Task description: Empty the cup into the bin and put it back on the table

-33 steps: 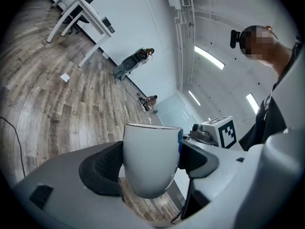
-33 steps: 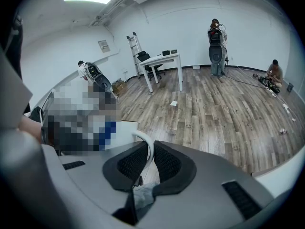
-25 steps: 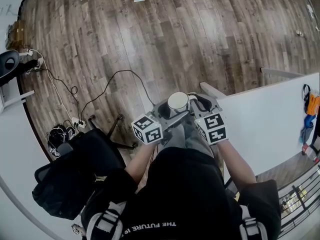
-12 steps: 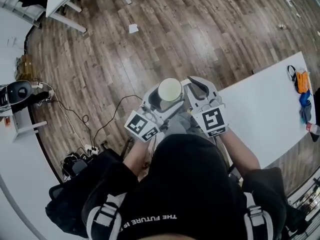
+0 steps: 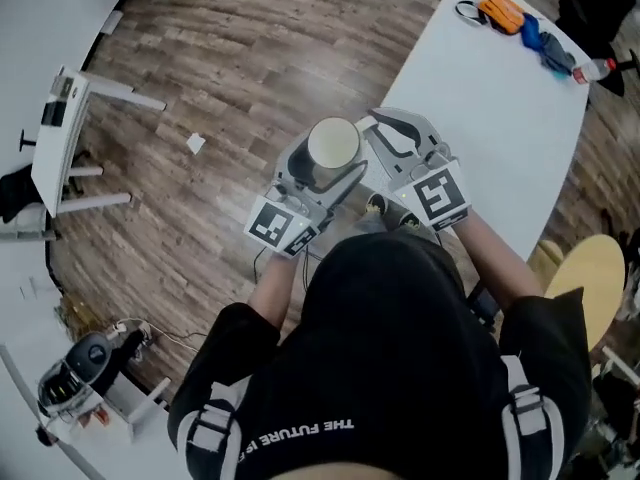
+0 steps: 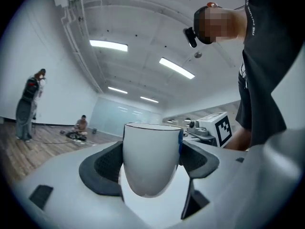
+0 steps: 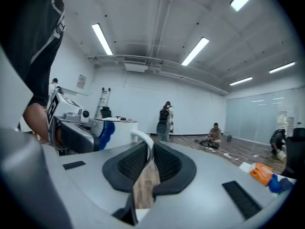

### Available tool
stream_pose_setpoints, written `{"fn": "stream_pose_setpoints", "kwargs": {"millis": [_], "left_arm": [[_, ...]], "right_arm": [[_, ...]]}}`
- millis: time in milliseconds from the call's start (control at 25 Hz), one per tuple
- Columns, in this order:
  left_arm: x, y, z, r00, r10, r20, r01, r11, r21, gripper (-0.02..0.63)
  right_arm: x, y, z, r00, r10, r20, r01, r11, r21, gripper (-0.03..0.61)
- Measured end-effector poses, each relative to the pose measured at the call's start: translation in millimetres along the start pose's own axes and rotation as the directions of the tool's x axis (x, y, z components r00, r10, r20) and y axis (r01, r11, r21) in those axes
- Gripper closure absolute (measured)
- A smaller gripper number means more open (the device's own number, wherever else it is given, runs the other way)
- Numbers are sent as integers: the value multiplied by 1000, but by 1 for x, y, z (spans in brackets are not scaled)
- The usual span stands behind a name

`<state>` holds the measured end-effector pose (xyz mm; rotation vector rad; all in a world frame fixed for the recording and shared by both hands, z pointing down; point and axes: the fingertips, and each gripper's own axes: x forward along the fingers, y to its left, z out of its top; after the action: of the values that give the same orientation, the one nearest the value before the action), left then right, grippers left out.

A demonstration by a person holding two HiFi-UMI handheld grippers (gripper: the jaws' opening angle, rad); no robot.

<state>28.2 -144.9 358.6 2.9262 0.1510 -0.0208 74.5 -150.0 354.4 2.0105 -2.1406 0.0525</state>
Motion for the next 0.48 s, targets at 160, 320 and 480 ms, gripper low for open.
{"fn": "stream_pose_setpoints", "kwargs": {"millis": [160, 320, 480], "left_arm": [[98, -51, -10, 966, -251, -58, 253, 967, 15, 245], [176, -118, -31, 904, -417, -95, 420, 907, 19, 245], [218, -178, -53, 842, -522, -139, 528, 849, 13, 245]], "right_arm": [[-77, -86, -19, 977, -210, -41, 211, 977, 17, 529], [-163, -147, -46, 926, -370, -74, 372, 928, 15, 529], [-232, -175, -71, 867, -487, -101, 493, 869, 41, 529]]}}
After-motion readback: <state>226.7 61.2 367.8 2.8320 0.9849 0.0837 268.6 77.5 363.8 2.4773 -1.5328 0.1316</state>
